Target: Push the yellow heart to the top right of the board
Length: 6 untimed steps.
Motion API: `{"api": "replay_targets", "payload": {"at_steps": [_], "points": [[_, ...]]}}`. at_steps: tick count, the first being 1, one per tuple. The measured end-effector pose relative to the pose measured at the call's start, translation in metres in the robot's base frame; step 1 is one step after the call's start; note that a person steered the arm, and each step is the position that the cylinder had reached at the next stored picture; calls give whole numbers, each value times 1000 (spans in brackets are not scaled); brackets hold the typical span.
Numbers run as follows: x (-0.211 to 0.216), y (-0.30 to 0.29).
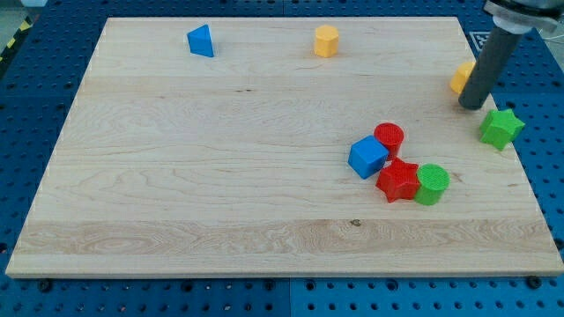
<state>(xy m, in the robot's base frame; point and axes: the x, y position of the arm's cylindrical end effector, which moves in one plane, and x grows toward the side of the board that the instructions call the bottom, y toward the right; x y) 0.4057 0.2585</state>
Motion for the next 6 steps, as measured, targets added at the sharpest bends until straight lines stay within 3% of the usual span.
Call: {"api": "replay_targets", "payload": {"at_steps": [1, 4, 6], "points": [[7, 14], [-54, 19], [-102, -8]]}}
